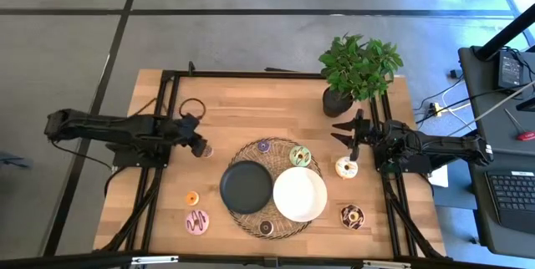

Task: Pick & Place donuts
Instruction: Put the small brown donut into the black plate

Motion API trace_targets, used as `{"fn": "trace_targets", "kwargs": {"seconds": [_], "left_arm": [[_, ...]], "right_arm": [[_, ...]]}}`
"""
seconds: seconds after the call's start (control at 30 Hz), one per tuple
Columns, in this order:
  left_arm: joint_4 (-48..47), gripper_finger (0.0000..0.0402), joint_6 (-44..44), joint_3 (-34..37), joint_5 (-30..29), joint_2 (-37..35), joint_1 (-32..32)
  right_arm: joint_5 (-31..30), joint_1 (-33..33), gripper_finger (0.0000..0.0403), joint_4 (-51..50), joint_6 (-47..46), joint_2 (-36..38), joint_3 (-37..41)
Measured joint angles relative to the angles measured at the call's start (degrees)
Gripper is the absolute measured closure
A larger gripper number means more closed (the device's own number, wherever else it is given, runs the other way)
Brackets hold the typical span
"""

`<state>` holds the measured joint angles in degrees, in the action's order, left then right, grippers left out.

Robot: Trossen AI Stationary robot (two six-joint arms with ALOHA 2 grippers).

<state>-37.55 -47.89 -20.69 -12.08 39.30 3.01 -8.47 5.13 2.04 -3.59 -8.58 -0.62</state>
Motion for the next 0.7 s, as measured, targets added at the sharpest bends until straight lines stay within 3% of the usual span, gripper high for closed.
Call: {"fn": "trace_targets", "kwargs": {"seconds": [0.27, 0.7], "left_arm": [[0.5, 0.0254, -2.9, 0.0, 6.4, 12.7, 0.0], [4.8, 0.0263, -3.4, 0.0, 8.1, 16.9, 0.0]], "right_arm": [[-0.7, 0.0, 0.0246, 0.2, 1.3, 0.0, 0.0], [-1.1, 0.0, 0.0246, 0.2, 2.5, 0.0, 0.0]]}}
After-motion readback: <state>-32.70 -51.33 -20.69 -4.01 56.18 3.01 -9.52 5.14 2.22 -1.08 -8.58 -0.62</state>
